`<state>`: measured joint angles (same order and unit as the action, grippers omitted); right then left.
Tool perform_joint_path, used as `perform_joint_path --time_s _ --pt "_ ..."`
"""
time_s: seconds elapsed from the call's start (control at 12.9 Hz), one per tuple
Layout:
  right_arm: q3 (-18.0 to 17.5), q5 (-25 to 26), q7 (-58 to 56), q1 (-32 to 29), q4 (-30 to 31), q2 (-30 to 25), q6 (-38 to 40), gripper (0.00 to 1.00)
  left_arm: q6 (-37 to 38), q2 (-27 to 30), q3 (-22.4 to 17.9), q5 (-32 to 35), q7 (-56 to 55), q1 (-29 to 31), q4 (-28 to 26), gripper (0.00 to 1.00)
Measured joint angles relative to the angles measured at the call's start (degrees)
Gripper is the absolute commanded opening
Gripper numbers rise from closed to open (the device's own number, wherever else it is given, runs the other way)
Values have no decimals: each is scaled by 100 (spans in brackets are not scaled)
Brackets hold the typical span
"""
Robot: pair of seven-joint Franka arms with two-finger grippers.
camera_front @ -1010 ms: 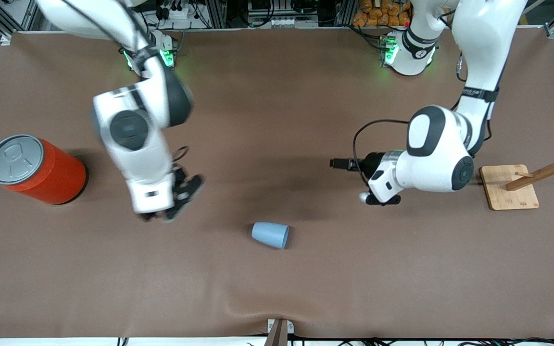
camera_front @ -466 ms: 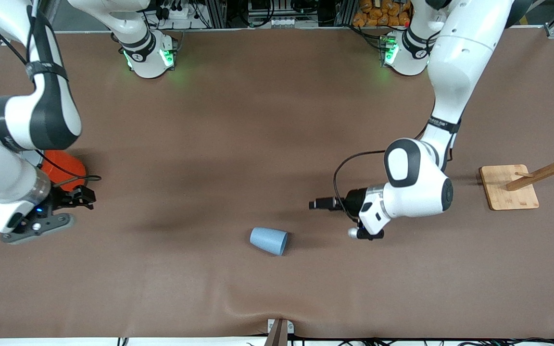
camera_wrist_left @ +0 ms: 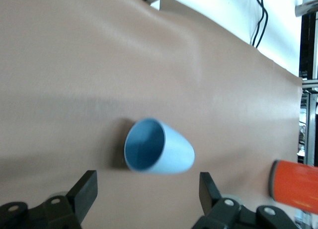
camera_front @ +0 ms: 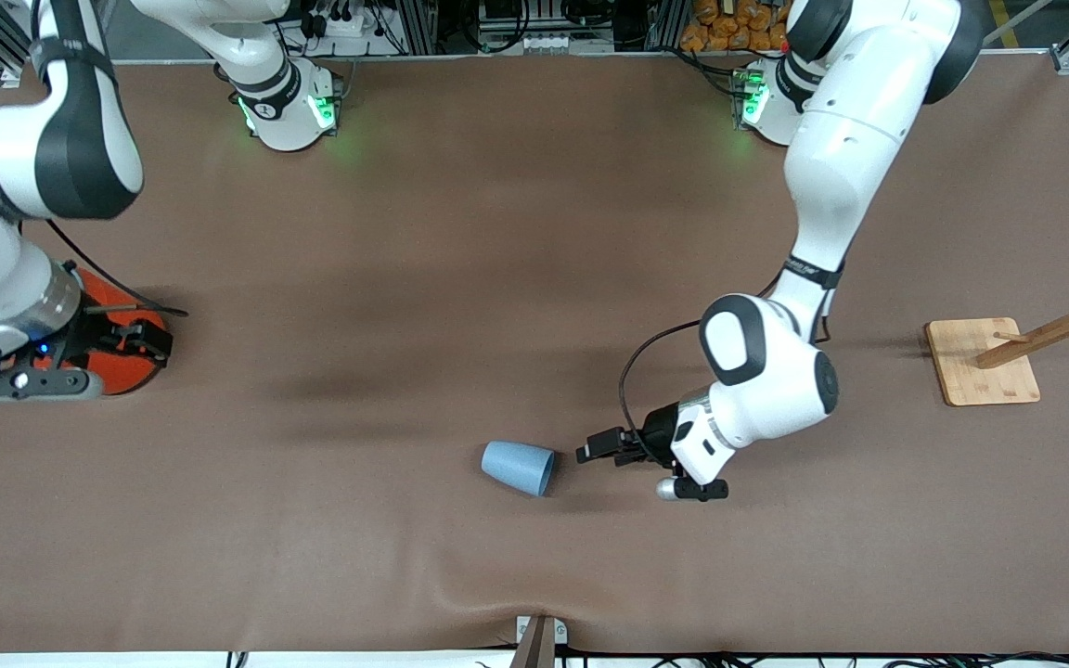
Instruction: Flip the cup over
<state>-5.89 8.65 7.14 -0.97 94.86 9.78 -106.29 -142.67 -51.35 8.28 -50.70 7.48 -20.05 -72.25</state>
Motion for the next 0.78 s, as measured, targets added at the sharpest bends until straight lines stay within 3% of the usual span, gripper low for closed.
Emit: perform_joint_path --time_s 0.16,0.47,0.54,0.78 --pt "-55 -285 235 48 96 -197 157 100 -286 -281 99 -3 56 -42 302 91" --pt "-11 -336 232 1 107 -420 456 100 -569 -675 373 -13 63 -75 872 90" --pt "8 -336 213 -41 107 -528 586 100 -602 -781 398 -44 64 -100 933 85" --pt "37 -293 -574 -119 105 -828 822 100 -648 -1038 585 -230 288 -114 1015 82"
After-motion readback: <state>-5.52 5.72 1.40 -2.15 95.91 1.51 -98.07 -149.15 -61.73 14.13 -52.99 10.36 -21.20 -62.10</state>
